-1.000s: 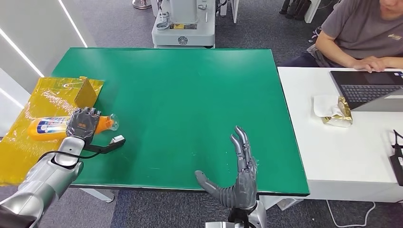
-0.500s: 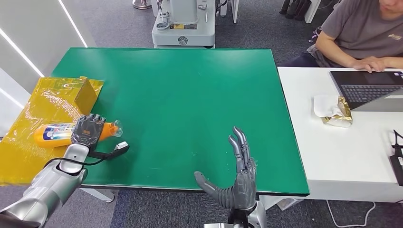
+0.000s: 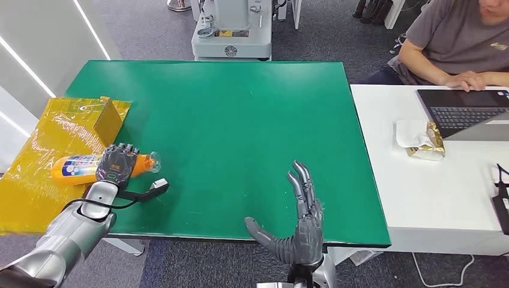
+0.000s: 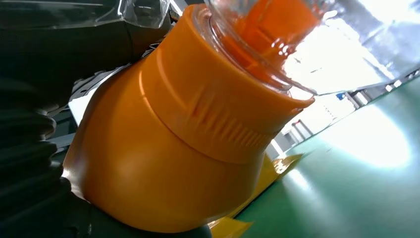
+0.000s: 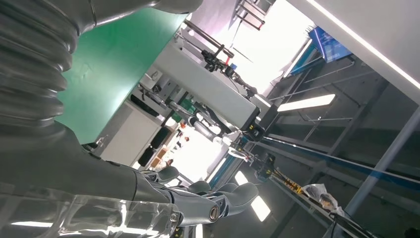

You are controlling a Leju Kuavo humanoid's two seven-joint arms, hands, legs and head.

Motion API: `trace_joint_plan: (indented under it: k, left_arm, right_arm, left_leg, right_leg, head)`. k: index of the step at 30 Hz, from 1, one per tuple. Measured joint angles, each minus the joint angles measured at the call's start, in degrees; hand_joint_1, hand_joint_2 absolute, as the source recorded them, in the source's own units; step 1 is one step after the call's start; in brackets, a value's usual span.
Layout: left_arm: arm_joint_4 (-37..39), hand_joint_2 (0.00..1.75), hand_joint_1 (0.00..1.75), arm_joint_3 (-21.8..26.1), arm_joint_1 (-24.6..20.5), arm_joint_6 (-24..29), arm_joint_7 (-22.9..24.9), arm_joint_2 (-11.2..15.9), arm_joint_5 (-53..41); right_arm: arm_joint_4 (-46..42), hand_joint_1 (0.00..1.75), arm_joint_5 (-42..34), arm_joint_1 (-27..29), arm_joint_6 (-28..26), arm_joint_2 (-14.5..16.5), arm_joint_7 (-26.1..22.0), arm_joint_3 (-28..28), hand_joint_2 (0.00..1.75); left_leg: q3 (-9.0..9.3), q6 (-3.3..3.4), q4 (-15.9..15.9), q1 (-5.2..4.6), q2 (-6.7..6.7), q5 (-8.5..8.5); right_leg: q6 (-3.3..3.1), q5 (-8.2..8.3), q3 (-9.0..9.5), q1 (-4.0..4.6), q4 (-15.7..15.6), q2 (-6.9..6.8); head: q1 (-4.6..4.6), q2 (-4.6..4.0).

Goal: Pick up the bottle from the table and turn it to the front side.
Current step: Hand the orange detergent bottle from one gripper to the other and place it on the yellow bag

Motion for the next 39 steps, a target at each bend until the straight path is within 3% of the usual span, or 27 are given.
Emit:
trace_joint_plan:
  k: [4, 8, 13, 22, 31, 35, 39]
  left_arm:
    - [0.0, 1.75, 1.75, 0.0, 0.0, 0.36, 0.0, -0.12, 0.0]
    - [0.36, 1.75, 0.0, -0.01, 0.02, -1.02, 0.35, -0.65, 0.08]
    - [0.78, 1.75, 0.0, 0.02, 0.23, -6.3, 0.94, -0.61, 0.38]
    - [0.83, 1.75, 0.0, 0.71, 0.73, -5.93, 0.23, -0.42, 0.37]
    - [0.33, 1.75, 0.0, 2.39, 1.84, 5.11, 4.25, -0.41, 0.43]
    - [-6.83, 1.75, 0.0, 6.66, 5.37, 5.4, 2.88, -0.24, 0.27]
    - [-20.48, 1.75, 0.0, 15.42, 10.19, 5.58, -4.3, -0.66, 0.03]
  right_arm:
    - [0.11, 0.0, -0.09, -0.02, 0.0, -0.02, 0.0, 0.03, 1.75]
    - [0.49, 0.0, -0.88, -0.13, 0.0, -0.23, 0.0, 0.38, 1.75]
    - [0.61, 0.0, -1.6, -0.17, 0.0, -0.44, 0.0, 0.74, 1.75]
    - [1.01, 0.0, -2.26, -0.3, 0.0, -0.56, 0.0, 0.98, 1.75]
    - [1.02, 0.0, -2.09, -0.27, 0.0, -0.57, 0.0, 0.94, 1.75]
    - [1.04, 0.0, -2.6, -0.25, 0.0, -0.57, 0.0, 0.91, 1.75]
    - [1.26, 0.0, -3.5, -0.24, 0.0, -0.55, 0.0, 0.88, 1.75]
  left_leg:
    - [0.0, 0.0, 0.0, 0.0, 0.0, 0.0]
    - [0.0, 0.0, 0.0, 0.0, 0.0, 0.0]
    - [-0.01, 0.0, 0.0, 0.0, -0.01, 0.0]
    - [0.0, 0.0, -0.01, 0.0, -0.01, 0.0]
    - [0.0, 0.0, -0.01, 0.0, 0.0, 0.0]
    - [0.01, 0.0, 0.0, -0.01, 0.01, -0.01]
    - [0.0, -0.02, 0.0, -0.01, 0.04, -0.03]
  right_leg:
    - [0.0, 0.0, 0.0, 0.0, 0.0, 0.0]
    - [0.0, 0.0, 0.0, 0.0, 0.0, 0.0]
    - [0.0, 0.0, 0.01, 0.0, 0.0, -0.01]
    - [0.0, 0.0, 0.02, 0.0, 0.01, -0.01]
    - [0.0, 0.0, 0.02, 0.0, 0.0, 0.0]
    - [0.0, 0.0, 0.0, -0.01, -0.02, 0.01]
    - [0.01, 0.0, -0.02, -0.01, -0.03, 0.04]
  head:
    - [0.0, 0.0]
    - [-0.01, 0.0]
    - [-0.01, 0.0]
    - [0.0, 0.0]
    - [0.0, 0.0]
    - [-0.01, 0.0]
    - [0.0, 0.0]
